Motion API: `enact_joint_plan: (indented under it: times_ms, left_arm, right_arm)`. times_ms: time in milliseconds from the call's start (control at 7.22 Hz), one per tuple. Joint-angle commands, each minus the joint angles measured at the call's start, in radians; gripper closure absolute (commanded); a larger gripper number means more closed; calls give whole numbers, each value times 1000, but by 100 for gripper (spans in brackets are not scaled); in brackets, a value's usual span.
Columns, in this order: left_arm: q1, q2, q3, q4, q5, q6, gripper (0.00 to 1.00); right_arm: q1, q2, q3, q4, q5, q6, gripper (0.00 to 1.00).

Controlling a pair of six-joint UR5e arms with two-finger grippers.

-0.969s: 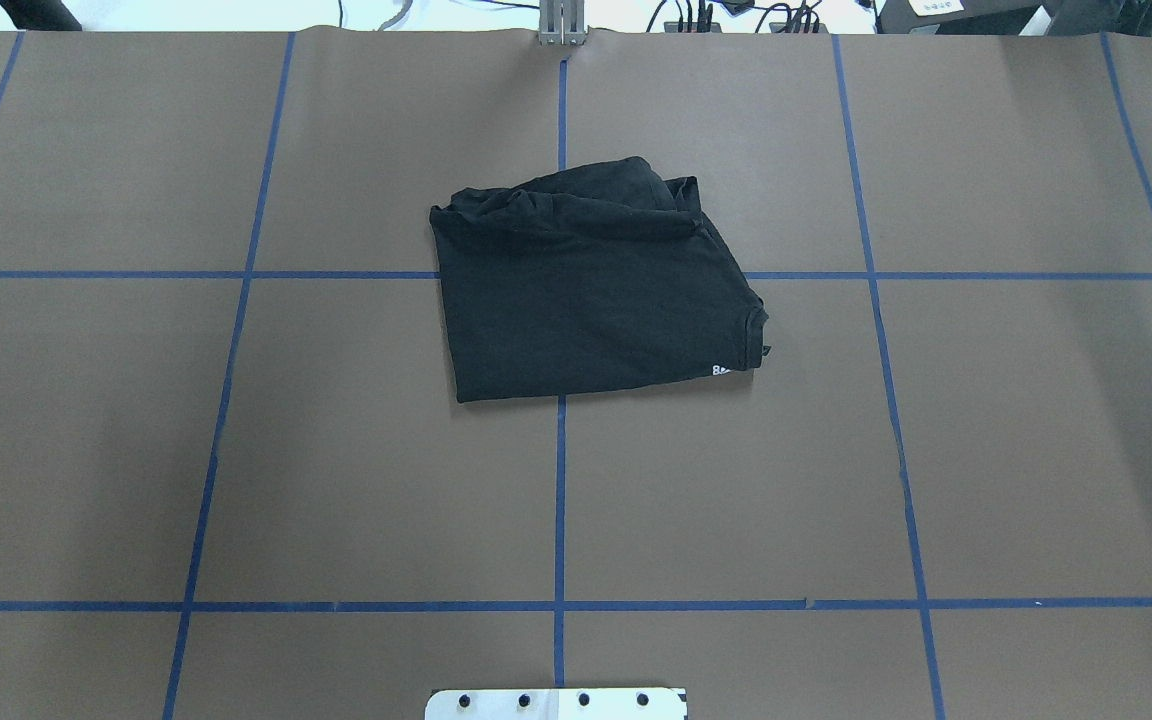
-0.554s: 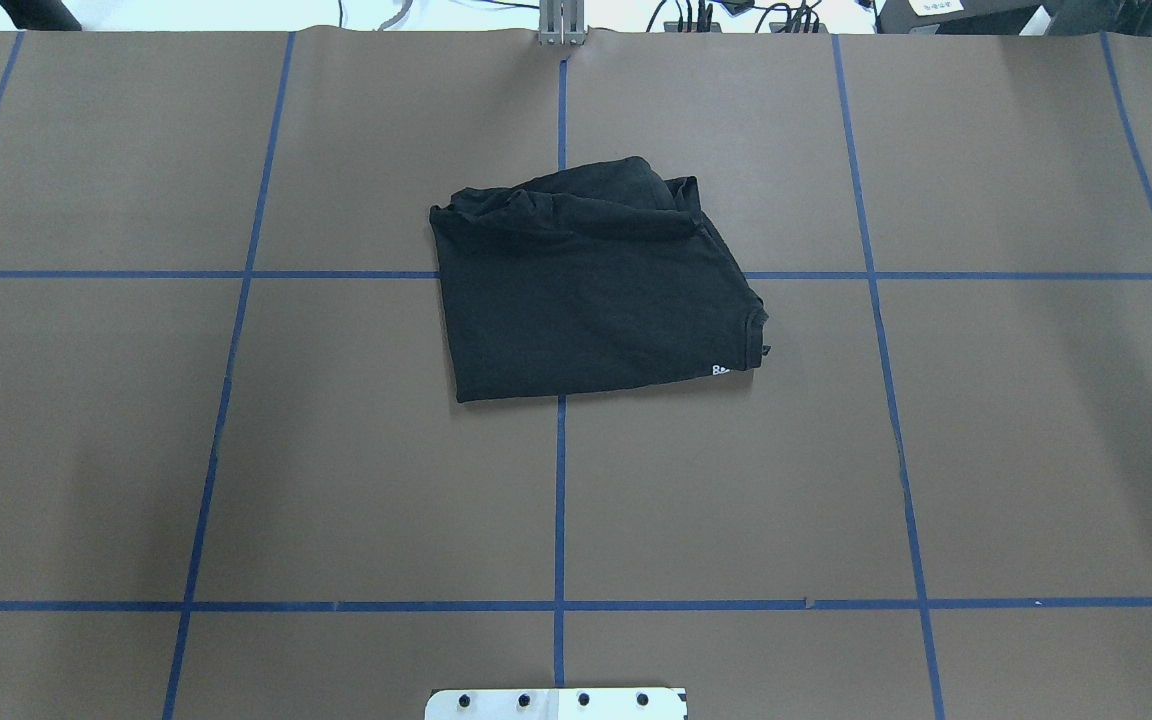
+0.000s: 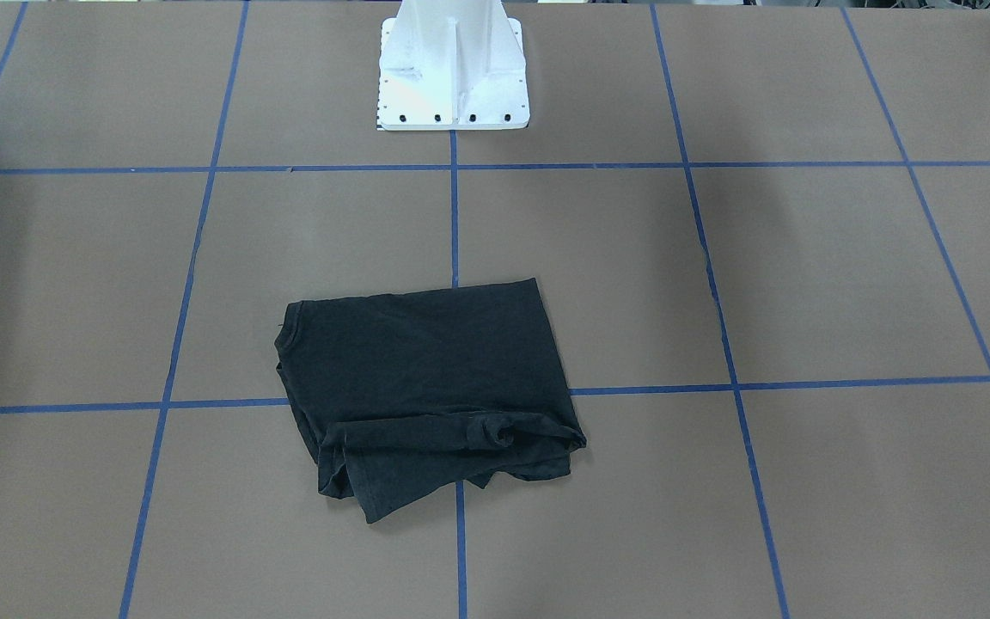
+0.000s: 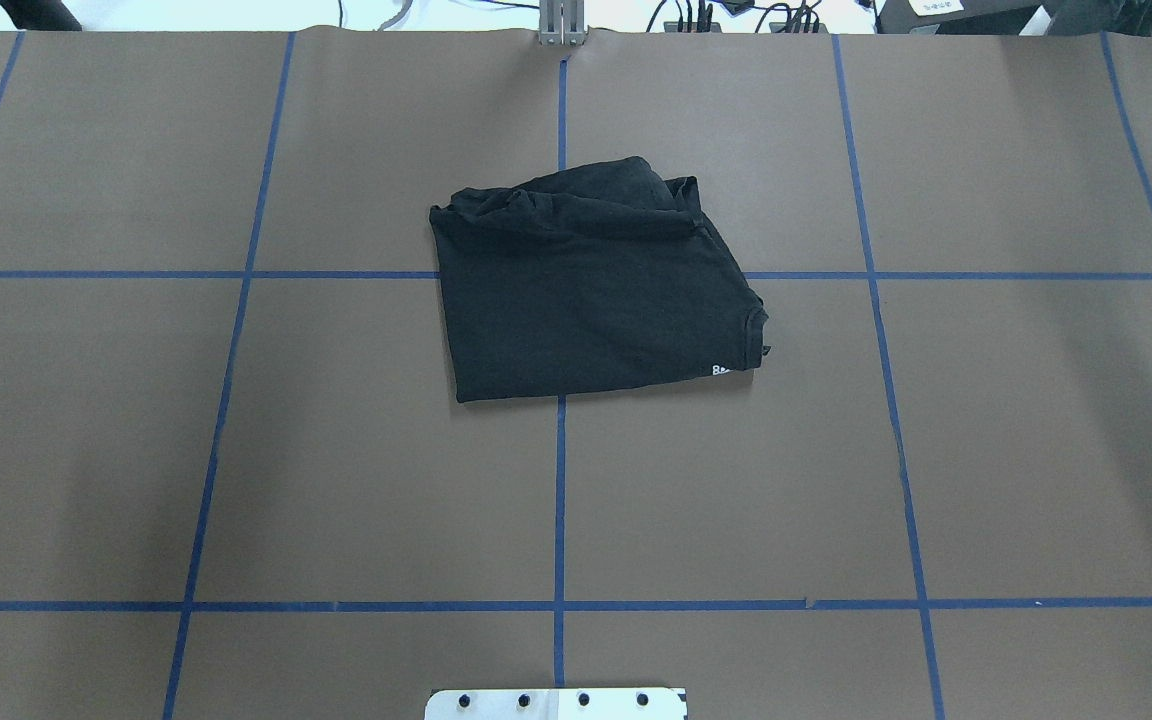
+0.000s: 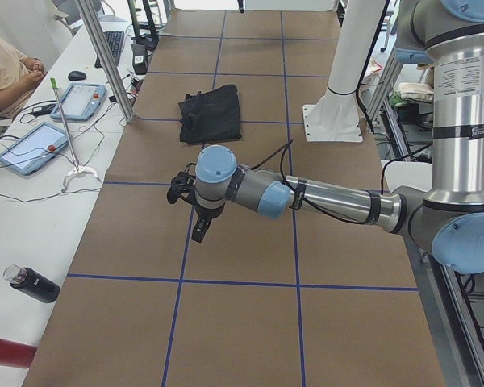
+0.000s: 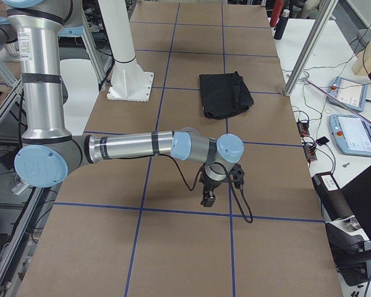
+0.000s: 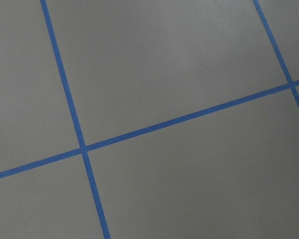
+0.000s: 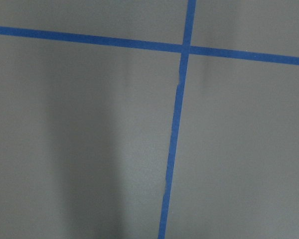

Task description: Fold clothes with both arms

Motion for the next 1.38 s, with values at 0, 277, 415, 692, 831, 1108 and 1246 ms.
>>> enact_joint_plan:
  times_ms: [0, 277, 415, 692, 831, 1108, 1246]
  left_arm:
    - [-2, -8, 49, -68, 36, 2, 0]
    - [0, 3, 47, -70, 86, 1, 0]
    - [3, -8, 46, -72, 89, -2, 0]
    - [6, -11, 40, -72, 170, 2, 0]
    - [6, -11, 44, -72, 175, 4, 0]
    - [12, -12, 50, -64, 161, -4, 0]
    - [12, -12, 49, -62, 159, -6, 0]
  right_arm:
    - [6, 16, 39, 7, 5, 2, 0]
    - [60, -37, 39, 59, 5, 4, 0]
    - [60, -56, 30, 97, 2, 10, 0]
    - [60, -59, 27, 175, 4, 13, 0]
    - [60, -58, 22, 193, 1, 30, 0]
    - [60, -44, 34, 196, 0, 40, 0]
    - [70, -61, 34, 195, 28, 36, 0]
